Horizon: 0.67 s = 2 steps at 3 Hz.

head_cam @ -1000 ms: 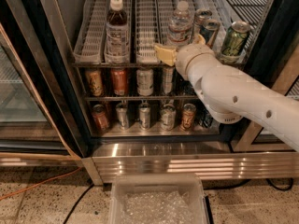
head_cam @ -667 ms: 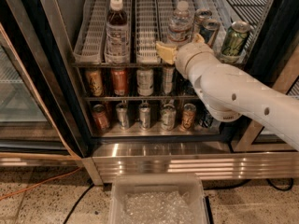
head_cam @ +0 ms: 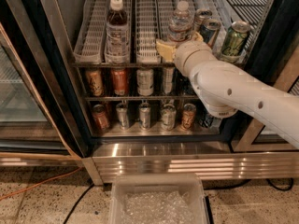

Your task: Pick water bottle from top shelf of fridge

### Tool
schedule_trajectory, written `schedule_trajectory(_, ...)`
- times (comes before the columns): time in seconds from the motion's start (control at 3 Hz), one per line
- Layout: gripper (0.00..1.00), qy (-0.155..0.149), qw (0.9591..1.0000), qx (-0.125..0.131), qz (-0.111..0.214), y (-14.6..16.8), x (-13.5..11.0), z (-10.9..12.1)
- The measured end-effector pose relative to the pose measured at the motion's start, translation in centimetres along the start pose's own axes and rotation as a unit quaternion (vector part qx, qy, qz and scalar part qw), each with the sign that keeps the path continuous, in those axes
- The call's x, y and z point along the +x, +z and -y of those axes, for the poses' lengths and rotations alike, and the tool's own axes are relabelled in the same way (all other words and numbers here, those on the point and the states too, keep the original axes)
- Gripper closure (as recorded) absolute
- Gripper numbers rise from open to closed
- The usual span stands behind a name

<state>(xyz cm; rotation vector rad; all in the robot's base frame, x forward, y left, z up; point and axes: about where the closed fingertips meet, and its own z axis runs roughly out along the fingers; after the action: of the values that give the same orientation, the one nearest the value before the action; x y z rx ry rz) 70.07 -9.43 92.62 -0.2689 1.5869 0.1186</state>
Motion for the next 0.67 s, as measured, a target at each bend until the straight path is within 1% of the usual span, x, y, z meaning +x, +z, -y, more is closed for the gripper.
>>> schedule_trajectory(0.33, 0.29, -0.003, 1.0000, -0.001, -0.002, 3.06, -0.46, 0.55)
schedule_trajectory(0.67, 0.29, -0.002, 1.0000, -0.002, -0.005, 3.67, -0.32, 0.42)
